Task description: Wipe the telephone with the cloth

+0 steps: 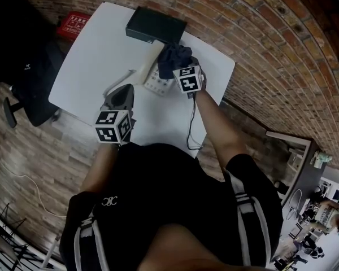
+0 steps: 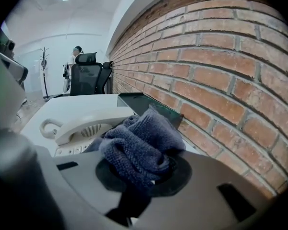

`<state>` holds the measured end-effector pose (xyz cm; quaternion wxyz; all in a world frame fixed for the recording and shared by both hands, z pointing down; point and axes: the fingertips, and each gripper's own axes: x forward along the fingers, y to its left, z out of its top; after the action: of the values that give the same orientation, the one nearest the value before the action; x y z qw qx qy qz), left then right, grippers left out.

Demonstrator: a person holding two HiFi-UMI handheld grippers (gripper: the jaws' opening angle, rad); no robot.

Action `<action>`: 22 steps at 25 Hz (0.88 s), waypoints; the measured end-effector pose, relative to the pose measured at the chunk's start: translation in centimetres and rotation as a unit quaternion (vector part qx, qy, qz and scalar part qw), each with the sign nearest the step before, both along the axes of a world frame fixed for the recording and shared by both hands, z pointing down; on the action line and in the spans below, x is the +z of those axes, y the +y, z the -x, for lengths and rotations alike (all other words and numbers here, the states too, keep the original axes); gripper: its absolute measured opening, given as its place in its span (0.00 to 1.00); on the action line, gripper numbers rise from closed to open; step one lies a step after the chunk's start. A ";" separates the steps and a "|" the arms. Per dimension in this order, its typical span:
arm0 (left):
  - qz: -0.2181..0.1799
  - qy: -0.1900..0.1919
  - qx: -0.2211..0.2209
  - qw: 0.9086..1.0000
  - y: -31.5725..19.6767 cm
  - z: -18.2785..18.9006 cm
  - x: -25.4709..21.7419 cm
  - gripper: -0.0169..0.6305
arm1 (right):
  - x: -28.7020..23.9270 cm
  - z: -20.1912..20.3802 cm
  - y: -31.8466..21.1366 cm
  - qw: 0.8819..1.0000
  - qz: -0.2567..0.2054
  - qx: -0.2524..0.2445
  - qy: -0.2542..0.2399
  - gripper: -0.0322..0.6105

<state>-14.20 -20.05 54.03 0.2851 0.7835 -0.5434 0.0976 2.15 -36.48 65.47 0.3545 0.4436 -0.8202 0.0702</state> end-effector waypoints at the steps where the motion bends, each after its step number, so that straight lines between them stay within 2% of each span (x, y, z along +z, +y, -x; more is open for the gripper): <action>1: 0.000 0.000 0.000 1.000 0.0 0.0 0.0 0.01 | -0.1 -0.1 0.1 1.000 -0.003 0.002 0.000 0.12; 8: -0.007 -0.002 0.002 1.000 0.5 -0.2 -0.5 0.01 | 0.1 -1.2 1.3 0.999 -0.004 0.033 -0.007 0.12; 16: -0.012 0.000 0.012 1.000 1.6 -1.3 -1.0 0.01 | 0.9 -0.8 4.7 0.999 0.003 0.032 -0.005 0.12; 22: -0.017 -0.002 0.015 1.000 2.5 -1.7 -1.5 0.01 | 1.7 0.3 7.7 1.000 0.019 0.014 -0.005 0.12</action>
<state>-12.51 -17.56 52.52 0.2691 0.7964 -0.5334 0.0938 1.86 -28.81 67.17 0.3579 0.4479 -0.8141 0.0926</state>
